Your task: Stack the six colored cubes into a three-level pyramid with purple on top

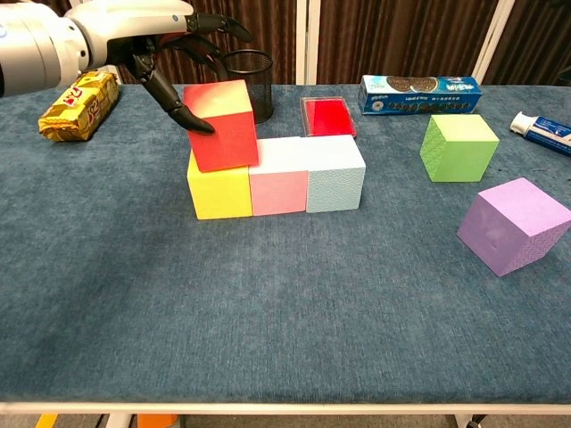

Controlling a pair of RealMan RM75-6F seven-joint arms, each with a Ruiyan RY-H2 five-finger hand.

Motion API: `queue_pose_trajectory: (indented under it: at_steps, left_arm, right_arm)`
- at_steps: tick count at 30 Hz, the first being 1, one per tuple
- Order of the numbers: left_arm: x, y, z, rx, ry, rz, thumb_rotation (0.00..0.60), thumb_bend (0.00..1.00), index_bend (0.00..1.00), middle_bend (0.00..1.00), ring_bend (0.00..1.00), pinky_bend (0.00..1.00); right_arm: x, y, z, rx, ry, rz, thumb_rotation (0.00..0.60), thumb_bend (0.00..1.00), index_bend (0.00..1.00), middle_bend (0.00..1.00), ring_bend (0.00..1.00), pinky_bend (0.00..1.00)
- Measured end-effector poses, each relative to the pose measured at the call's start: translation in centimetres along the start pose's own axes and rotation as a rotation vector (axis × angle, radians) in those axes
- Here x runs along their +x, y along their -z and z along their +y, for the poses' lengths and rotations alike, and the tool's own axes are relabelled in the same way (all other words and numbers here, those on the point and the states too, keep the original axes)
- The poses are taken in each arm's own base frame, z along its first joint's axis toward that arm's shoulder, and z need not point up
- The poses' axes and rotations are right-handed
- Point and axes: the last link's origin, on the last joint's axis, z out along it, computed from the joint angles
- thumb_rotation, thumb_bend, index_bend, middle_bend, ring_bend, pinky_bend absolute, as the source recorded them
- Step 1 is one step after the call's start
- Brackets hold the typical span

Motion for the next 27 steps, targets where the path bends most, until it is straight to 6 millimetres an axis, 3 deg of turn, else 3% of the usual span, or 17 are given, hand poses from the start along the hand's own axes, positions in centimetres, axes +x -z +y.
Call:
queue_pose_trajectory:
  at_steps: [27]
  left_arm:
    - [-0.08, -0.88, 0.6, -0.035, -0.015, -0.03, 0.6, 0.3, 0.09, 0.57, 0.18, 0.13]
  right_arm:
    - [-0.47, -0.41, 0.29, -0.015, -0.005, -0.012, 0.6, 0.07, 0.0, 0.0, 0.0, 0.0]
